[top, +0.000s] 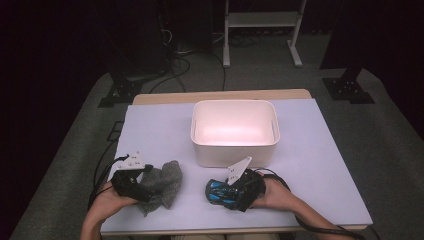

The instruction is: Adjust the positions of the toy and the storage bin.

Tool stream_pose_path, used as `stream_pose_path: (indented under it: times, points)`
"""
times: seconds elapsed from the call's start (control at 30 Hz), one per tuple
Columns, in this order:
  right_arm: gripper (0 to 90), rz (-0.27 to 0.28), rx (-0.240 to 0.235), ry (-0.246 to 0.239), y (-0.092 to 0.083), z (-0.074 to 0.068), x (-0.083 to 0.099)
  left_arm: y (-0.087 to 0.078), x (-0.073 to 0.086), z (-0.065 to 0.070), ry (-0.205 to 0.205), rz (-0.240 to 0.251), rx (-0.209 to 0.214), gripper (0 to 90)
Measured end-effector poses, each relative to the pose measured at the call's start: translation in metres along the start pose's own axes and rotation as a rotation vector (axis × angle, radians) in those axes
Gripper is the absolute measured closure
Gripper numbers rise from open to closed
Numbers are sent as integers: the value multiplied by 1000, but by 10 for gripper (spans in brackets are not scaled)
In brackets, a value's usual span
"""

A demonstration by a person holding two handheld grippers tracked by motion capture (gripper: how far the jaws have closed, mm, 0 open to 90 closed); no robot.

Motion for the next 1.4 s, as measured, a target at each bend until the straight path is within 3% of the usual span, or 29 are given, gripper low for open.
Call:
stream_pose_path:
  times: [0.57,1.4]
  points:
    - [136,14,20,-36,2,0,4,-1,1,-1,-6,2,0,90]
    - [249,-32,28,-29,0,-1,0,0,0,0,-1,3,2,90]
Point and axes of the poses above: each handheld gripper's, and its own axes: y roughly forward along the jaws, x roughly out of its underside, z roughly to its right, the point moved 8 cm from there along y, roughly forward along the jaws, and after that the axes turned 13 degrees about -x, right-handed, at the moved point
